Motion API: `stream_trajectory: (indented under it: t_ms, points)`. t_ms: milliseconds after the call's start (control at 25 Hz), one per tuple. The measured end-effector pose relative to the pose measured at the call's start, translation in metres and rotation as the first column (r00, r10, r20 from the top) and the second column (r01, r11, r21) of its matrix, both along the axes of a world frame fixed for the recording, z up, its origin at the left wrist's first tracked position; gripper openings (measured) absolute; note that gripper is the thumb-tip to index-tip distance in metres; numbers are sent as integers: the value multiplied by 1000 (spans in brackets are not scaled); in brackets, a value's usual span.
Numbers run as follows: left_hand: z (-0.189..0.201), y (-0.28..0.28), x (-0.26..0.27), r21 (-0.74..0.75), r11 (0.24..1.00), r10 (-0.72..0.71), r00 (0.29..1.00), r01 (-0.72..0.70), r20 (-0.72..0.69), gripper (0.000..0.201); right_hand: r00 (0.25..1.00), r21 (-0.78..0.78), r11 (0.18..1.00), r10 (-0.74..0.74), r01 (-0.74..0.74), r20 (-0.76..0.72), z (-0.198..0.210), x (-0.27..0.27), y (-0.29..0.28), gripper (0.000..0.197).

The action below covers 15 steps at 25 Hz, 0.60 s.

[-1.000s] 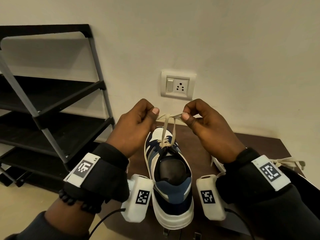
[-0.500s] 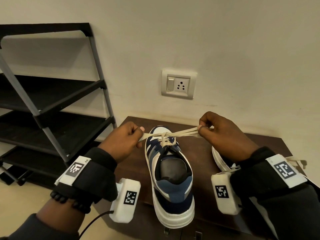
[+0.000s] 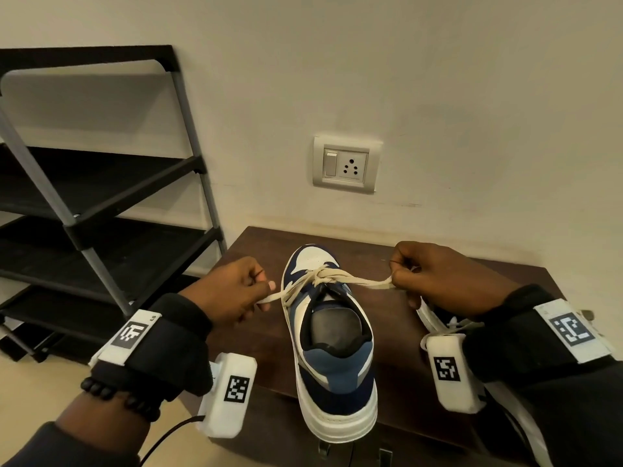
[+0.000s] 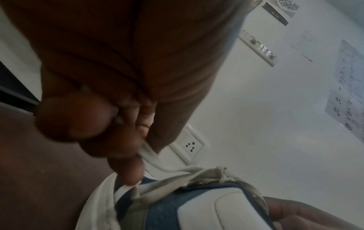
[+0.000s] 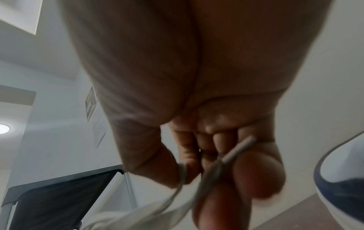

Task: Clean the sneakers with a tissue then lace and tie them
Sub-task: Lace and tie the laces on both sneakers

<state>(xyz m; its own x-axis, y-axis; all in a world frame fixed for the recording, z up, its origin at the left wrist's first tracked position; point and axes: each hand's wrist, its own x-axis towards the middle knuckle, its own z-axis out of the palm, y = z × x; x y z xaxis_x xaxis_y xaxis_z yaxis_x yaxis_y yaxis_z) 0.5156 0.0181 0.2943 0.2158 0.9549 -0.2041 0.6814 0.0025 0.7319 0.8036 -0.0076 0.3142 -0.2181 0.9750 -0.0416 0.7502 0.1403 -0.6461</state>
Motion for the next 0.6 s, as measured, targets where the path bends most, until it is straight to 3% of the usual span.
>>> stream_trajectory:
  t_ms: [160,240,320,440,600]
  points:
    - [-4,0,4,172,983,-39,991,61,-131,6,998,92,995,-42,37,46,-8,2,7,10]
    - [-3,-1,8,267,963,-11,995,36,-94,8,996,253,963,-94,90,7,-8,-1,7,10]
    - [1,-3,12,383,923,-11,998,32,-59,7,995,345,935,-49,77,-89,-3,-6,6,5]
    - [3,-4,16,356,926,-128,992,124,-13,5,986,273,959,108,-70,-126,4,-14,0,9]
    - [-7,-4,20,296,940,-162,985,171,-54,11,975,124,967,222,-221,8,-8,-22,2,23]
